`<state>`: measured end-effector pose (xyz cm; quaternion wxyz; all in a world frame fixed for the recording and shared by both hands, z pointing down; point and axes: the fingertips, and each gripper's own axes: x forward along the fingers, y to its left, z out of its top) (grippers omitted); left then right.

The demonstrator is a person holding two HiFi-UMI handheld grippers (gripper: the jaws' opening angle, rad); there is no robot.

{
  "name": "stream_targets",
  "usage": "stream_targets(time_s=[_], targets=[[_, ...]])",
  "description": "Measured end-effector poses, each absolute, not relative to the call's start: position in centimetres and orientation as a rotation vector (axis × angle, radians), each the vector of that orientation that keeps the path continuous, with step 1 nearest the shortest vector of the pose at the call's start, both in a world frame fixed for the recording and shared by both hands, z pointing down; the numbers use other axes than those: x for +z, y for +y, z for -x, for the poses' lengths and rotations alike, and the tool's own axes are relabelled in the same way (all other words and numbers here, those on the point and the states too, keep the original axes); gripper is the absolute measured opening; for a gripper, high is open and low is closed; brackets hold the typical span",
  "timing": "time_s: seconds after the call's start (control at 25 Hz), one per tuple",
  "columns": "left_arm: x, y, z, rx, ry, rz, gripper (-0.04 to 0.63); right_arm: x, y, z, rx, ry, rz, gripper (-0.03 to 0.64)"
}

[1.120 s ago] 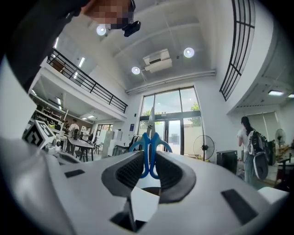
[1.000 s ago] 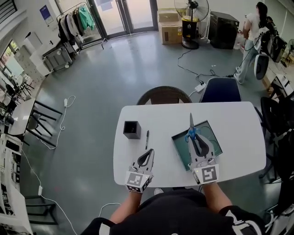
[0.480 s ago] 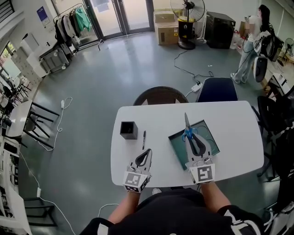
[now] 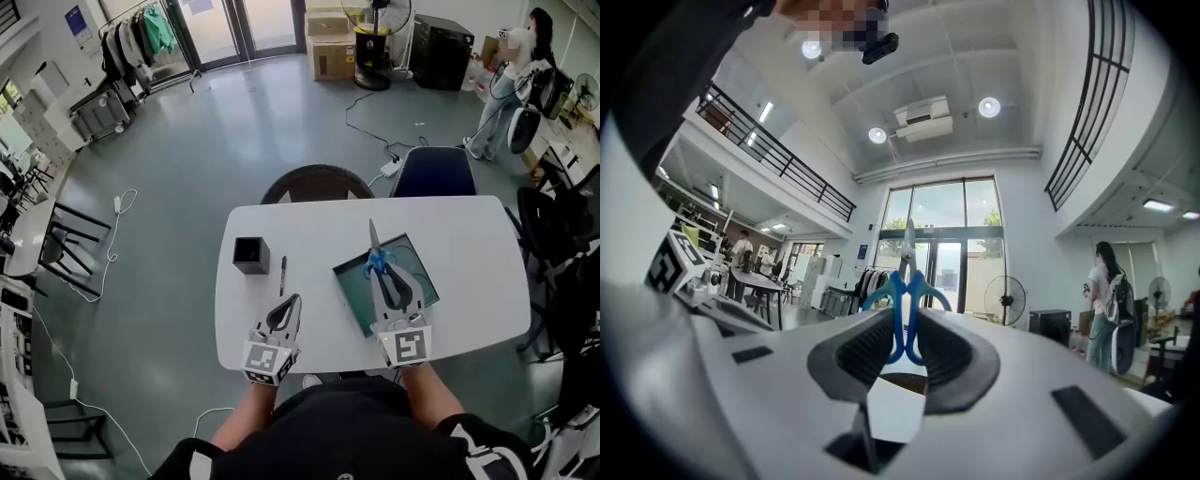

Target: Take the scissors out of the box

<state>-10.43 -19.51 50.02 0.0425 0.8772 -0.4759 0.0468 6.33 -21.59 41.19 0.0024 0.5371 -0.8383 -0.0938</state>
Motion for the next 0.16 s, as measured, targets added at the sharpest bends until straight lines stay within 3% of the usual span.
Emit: stream_targets(time_s=[0.16], targets=[[50.29,-19.56,9.84,0.135,-1.43,-2.69,0.009,41.51,-21.6,-6.79,-0.286,-2.627,-1.695,0.086]])
